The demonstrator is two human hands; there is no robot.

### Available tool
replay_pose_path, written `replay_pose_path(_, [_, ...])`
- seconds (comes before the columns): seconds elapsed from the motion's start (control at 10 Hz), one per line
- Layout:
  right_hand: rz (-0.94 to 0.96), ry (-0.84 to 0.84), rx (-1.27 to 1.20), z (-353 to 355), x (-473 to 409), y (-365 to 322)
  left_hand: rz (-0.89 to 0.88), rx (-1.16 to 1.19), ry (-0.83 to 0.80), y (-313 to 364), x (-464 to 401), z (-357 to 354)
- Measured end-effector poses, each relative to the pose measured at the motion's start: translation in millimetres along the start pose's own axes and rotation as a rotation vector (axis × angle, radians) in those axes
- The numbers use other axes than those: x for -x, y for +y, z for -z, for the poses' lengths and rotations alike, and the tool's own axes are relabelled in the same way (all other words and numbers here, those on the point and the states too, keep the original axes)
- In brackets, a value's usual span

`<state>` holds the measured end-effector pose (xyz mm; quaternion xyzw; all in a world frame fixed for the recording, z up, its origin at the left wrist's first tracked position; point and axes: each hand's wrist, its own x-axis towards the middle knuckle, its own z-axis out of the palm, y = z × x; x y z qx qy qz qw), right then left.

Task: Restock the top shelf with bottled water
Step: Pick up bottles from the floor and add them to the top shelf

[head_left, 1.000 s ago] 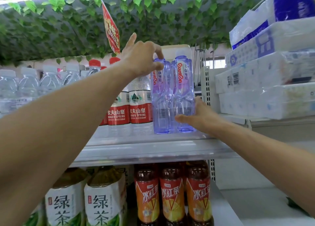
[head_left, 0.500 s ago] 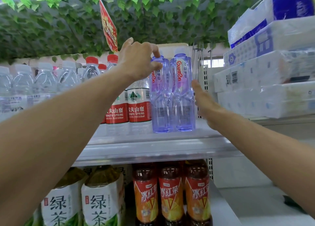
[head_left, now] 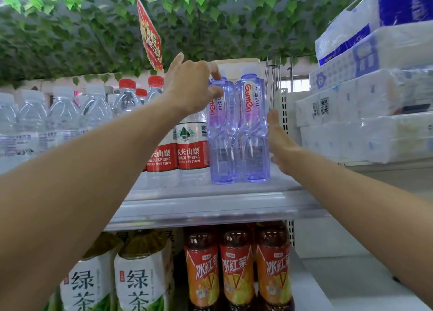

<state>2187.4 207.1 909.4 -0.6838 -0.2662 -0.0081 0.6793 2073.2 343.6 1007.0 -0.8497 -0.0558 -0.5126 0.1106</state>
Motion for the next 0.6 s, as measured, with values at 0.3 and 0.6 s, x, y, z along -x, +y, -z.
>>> replay_pose_path(0.3, [0.286, 0.025, 0.446, 6, 25, 15, 0.024, 0.031, 0.032, 2, 10, -5])
replay_pose_path(0.6, [0.314, -0.002, 0.686, 17, 47, 11, 0.033, 0.079, -0.052, 7, 37, -2])
